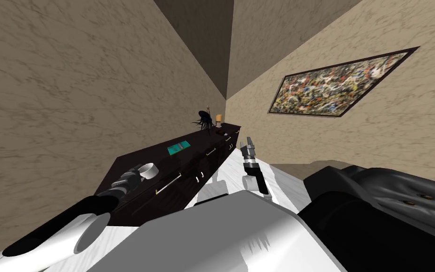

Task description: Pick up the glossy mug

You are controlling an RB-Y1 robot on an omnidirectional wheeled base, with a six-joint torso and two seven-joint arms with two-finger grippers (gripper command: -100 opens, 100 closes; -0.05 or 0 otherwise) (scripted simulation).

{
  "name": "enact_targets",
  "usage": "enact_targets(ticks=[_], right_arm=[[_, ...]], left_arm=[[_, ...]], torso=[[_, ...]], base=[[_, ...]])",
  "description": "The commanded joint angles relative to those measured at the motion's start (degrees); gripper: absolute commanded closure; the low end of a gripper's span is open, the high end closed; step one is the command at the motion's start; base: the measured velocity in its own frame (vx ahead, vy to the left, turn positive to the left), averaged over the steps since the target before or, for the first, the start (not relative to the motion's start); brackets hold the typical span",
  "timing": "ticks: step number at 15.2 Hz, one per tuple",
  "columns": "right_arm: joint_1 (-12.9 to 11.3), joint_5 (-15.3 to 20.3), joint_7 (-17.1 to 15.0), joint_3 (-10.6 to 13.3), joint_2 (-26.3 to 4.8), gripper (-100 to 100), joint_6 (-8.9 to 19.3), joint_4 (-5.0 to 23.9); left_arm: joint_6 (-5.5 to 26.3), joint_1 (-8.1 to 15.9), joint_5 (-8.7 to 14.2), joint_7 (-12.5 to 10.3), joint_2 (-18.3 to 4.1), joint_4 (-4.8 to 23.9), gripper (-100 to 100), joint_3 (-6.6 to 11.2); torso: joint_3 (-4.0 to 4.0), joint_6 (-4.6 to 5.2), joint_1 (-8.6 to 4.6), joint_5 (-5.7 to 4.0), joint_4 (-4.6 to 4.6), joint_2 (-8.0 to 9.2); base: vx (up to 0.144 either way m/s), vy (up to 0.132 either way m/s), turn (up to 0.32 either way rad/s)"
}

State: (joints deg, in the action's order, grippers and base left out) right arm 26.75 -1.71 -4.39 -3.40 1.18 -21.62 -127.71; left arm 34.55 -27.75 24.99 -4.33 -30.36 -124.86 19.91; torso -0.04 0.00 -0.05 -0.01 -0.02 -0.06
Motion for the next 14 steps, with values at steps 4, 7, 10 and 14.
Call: enact_targets(ticks=[4,7,10,14], right_arm=[[0.00,0.00,0.00,0.00,0.00,0,0.00,0.00],[0.00,0.00,0.00,0.00,0.00,0,0.00,0.00],[0.00,0.00,0.00,0.00,0.00,0,0.00,0.00],[0.00,0.00,0.00,0.00,0.00,0,0.00,0.00]], left_arm=[[6.14,0.04,2.01,-1.02,-1.76,0.79,-100,1.78],[9.17,0.00,3.79,-1.86,-3.29,1.55,-100,3.35],[12.29,-0.04,5.57,-2.69,-4.78,2.32,-100,4.91],[16.97,-0.10,7.33,-3.52,-6.23,3.10,-100,6.47]], torso=[[0.00,0.02,-0.01,0.00,0.00,-0.01],[0.00,0.02,0.00,0.00,0.00,0.01],[0.01,-0.01,0.01,0.00,0.00,0.02],[0.01,-0.02,0.02,0.01,0.00,0.01]], base=[[0.018,-0.009,-0.085],[0.017,-0.010,-0.086],[0.014,-0.008,-0.068],[0.017,-0.006,-0.079]])
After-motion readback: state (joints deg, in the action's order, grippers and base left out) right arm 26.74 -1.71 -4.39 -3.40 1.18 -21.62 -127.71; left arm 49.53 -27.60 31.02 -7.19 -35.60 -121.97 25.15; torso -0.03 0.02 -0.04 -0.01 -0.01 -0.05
